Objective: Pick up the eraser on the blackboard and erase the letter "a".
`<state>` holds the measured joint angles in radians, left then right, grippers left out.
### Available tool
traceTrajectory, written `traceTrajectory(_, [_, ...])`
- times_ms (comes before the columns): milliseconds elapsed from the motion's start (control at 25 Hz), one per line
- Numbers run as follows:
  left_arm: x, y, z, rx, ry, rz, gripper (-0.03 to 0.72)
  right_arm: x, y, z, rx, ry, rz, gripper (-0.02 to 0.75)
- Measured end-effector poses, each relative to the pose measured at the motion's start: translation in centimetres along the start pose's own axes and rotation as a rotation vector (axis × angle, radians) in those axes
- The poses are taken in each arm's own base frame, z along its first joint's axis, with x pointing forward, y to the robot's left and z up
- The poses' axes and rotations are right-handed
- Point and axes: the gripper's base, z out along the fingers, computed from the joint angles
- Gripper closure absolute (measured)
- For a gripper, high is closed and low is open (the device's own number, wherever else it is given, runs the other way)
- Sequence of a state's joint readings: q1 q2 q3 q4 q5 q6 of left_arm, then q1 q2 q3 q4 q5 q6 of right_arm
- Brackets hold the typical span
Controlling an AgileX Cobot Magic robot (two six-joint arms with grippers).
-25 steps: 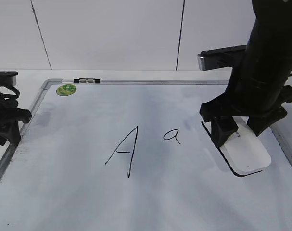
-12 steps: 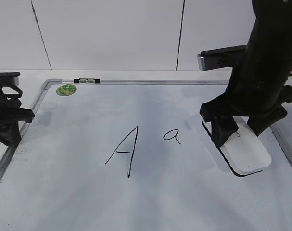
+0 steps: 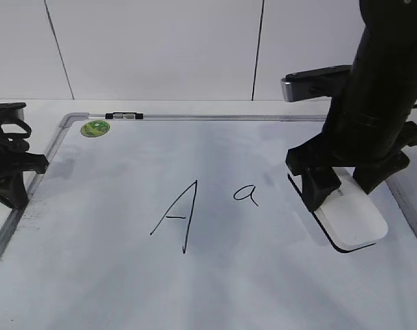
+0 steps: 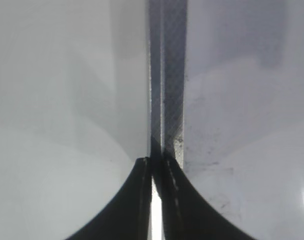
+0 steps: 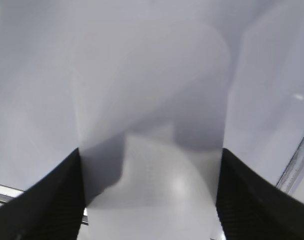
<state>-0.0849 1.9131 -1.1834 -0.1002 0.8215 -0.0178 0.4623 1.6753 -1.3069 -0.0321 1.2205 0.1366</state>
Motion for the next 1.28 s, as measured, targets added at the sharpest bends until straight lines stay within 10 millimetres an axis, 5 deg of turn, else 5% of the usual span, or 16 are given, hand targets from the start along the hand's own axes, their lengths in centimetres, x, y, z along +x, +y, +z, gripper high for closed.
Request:
traceTrajectory(720, [0.0, 0.0, 0.0, 0.002, 0.001, -0.002, 0.672, -6.2, 0.9, 2.8, -0.004, -0.002, -0.018, 0.178])
traceTrajectory(1280, [0.0, 0.0, 0.0, 0.002, 0.001, -0.002, 0.672, -9.3, 1.6, 6.9, -0.013, 0.05, -0.03, 0.178])
